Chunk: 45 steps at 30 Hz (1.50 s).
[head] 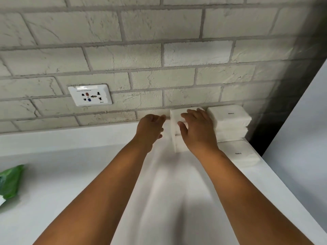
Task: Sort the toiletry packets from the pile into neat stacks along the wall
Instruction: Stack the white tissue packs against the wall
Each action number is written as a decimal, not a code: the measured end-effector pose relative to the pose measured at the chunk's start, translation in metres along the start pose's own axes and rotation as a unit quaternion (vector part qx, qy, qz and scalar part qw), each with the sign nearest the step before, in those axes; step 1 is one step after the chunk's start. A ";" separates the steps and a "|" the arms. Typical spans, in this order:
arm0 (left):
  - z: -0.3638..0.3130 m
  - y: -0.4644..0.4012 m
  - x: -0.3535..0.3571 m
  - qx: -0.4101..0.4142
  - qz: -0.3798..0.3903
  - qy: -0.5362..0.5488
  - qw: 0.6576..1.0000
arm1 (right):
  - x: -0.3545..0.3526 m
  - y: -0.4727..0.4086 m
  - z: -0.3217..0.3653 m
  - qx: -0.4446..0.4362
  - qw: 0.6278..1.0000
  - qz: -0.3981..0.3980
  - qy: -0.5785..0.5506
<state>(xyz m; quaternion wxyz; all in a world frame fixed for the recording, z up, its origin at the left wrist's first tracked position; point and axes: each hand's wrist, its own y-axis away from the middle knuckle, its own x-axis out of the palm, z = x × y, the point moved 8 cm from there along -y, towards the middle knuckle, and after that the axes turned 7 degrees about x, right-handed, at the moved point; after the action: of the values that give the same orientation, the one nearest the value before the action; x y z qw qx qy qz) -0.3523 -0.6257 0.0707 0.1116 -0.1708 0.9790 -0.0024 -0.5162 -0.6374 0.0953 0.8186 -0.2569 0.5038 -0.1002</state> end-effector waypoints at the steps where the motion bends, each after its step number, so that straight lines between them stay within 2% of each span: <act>1: -0.003 0.008 -0.009 0.006 -0.004 -0.008 1.000 | -0.002 0.006 0.010 0.001 1.000 0.012 -0.008; 8: 0.005 0.074 -0.097 0.033 -0.076 -0.078 0.993 | -0.002 0.059 0.084 -0.002 0.993 0.094 -0.067; 12: 0.021 0.119 -0.153 0.048 -0.123 -0.133 0.982 | 0.004 0.101 0.136 -0.034 0.984 0.131 -0.113; 20: 0.064 0.211 -0.280 0.017 -0.199 -0.172 0.965 | 0.030 0.188 0.260 -0.121 0.952 0.230 -0.162; 27: 0.090 0.288 -0.412 -0.019 -0.288 -0.143 0.947 | 0.046 0.268 0.390 -0.207 0.915 0.292 -0.187; 32: 0.111 0.334 -0.499 -0.039 -0.329 -0.160 0.930 | 0.060 0.315 0.467 -0.222 0.891 0.331 -0.219; 34: 0.122 0.354 -0.534 -0.054 -0.339 -0.176 0.923 | 0.064 0.335 0.497 -0.225 0.880 0.346 -0.234; 37: 0.132 0.386 -0.587 -0.073 -0.338 -0.292 0.892 | 0.072 0.363 0.545 -0.239 0.863 0.369 -0.248; 40: 0.145 0.412 -0.630 -0.094 -0.306 -0.381 0.868 | 0.083 0.385 0.585 -0.241 0.849 0.396 -0.255; 45: 0.182 0.448 -0.680 -0.168 -0.265 -0.423 0.850 | 0.105 0.416 0.637 -0.224 0.832 0.438 -0.257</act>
<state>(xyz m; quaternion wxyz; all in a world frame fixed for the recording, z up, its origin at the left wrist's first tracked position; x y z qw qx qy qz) 0.1610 0.0301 0.0221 0.4792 -0.4244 0.7404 0.2048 0.0526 -0.1258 0.0268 0.7969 -0.2015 0.3435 0.4543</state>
